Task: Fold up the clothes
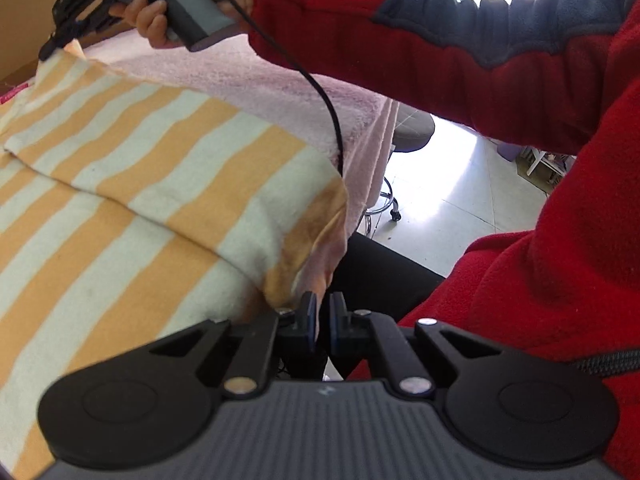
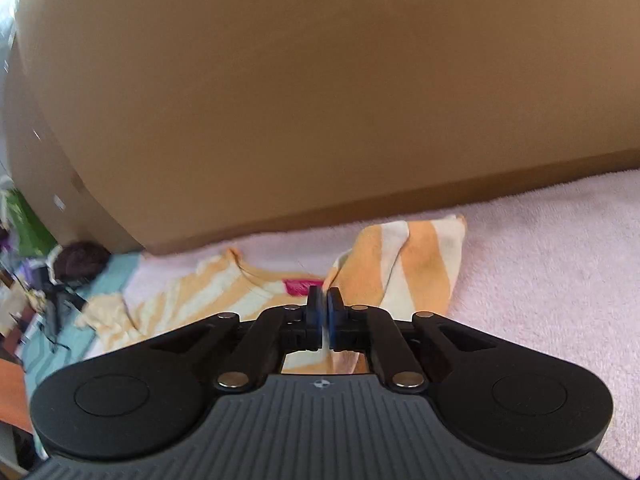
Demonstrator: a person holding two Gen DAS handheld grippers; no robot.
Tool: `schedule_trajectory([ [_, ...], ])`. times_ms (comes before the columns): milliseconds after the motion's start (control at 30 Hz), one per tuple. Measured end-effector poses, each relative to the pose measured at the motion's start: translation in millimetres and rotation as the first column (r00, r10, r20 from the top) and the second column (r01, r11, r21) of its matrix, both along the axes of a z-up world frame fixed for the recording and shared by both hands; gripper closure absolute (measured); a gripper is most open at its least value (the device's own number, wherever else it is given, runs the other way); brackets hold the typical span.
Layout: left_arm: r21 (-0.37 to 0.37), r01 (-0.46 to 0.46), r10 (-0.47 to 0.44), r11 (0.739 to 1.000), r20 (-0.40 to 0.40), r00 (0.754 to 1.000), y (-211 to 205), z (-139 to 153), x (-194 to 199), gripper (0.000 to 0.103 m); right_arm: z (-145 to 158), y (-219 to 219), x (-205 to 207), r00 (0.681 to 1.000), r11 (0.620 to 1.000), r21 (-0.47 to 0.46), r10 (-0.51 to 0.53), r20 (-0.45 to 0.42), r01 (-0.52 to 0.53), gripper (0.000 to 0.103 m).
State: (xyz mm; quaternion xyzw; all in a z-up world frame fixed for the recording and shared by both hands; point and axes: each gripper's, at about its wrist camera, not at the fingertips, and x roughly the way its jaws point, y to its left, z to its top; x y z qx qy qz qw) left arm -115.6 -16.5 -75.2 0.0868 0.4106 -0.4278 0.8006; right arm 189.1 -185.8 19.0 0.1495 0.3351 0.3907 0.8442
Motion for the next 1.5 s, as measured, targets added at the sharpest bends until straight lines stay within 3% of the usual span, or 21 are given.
schedule_trajectory([
  [33,0.003,-0.001,0.001,1.000,-0.001,1.000,0,0,2,0.100,1,-8,0,0.999,0.998,0.048,-0.037,-0.006,0.037,0.099],
  [67,0.008,0.001,-0.001,1.000,-0.003,1.000,3,0,5,0.100,-1,-13,1,0.996,0.995,0.037,-0.088,-0.010,0.088,0.098],
  [167,0.033,0.021,-0.021,0.999,-0.002,1.000,0,-1,8,0.100,-15,-18,6,0.988,0.985,-0.091,-0.151,-0.023,0.148,0.086],
  [200,0.046,0.027,-0.027,0.999,0.000,1.000,-1,0,8,0.100,-21,-24,6,0.986,0.985,-0.082,-0.156,-0.063,0.151,0.082],
  [233,0.054,0.030,-0.030,0.998,0.003,1.000,-1,1,7,0.100,-22,-31,3,0.984,0.988,-0.046,-0.150,-0.093,0.147,0.082],
  [333,0.054,0.025,-0.027,0.998,0.026,0.999,4,10,4,0.099,-20,-46,-10,0.989,0.995,0.101,-0.011,-0.146,0.026,0.066],
  [367,0.049,0.022,-0.023,0.999,0.036,0.999,7,15,3,0.099,-19,-46,-14,0.988,0.994,0.108,0.017,-0.155,0.000,0.063],
  [467,0.035,0.011,-0.013,0.999,0.066,0.998,15,28,0,0.099,-22,-35,-26,0.988,0.997,0.057,0.067,-0.138,-0.059,0.064],
  [533,0.026,0.003,-0.006,1.000,0.086,0.996,20,37,-2,0.094,-28,-27,-28,0.994,0.999,-0.007,0.037,-0.107,-0.038,0.065],
  [567,0.021,0.000,-0.002,1.000,0.096,0.995,23,41,-3,0.092,-29,-25,-28,0.996,1.000,-0.016,0.019,-0.091,-0.020,0.070],
  [700,0.012,-0.043,0.040,0.999,0.146,0.988,20,54,0,0.086,-23,-18,-22,0.998,1.000,0.020,0.000,-0.056,0.001,0.069],
  [800,0.001,-0.109,0.107,0.994,0.194,0.975,5,60,11,0.068,-22,-2,-8,0.998,0.999,-0.023,-0.034,-0.047,0.033,0.067],
  [900,-0.006,-0.178,0.174,0.984,0.245,0.954,-2,67,25,0.057,-28,8,8,0.996,0.999,-0.049,-0.022,-0.086,0.018,0.066],
  [933,-0.016,-0.207,0.204,0.978,0.247,0.947,-2,68,28,0.053,-29,10,13,0.995,0.998,-0.057,-0.020,-0.101,0.014,0.073],
  [1000,-0.039,-0.263,0.264,0.964,0.234,0.936,5,69,37,0.052,-26,9,18,0.993,0.997,-0.067,-0.045,-0.109,0.038,0.098],
  [1167,-0.125,-0.353,0.369,0.927,0.139,0.919,27,63,45,0.051,-21,-20,10,0.995,0.987,0.160,-0.005,-0.096,0.021,0.100],
  [1200,-0.123,-0.356,0.371,0.926,0.138,0.918,26,62,41,0.051,-23,-22,11,0.994,0.987,0.159,-0.006,-0.106,0.023,0.100],
  [1300,-0.122,-0.337,0.352,0.934,0.141,0.925,21,59,30,0.043,-32,-16,14,0.989,0.992,-0.053,-0.120,-0.091,0.116,0.101],
  [1433,-0.108,-0.306,0.319,0.946,0.140,0.937,5,52,26,0.040,-34,-33,8,0.981,0.982,0.065,-0.171,-0.089,0.177,0.101],
  [1500,-0.099,-0.291,0.303,0.952,0.142,0.942,0,48,24,0.040,-31,-28,7,0.979,0.980,0.034,-0.196,-0.060,0.198,0.101],
])
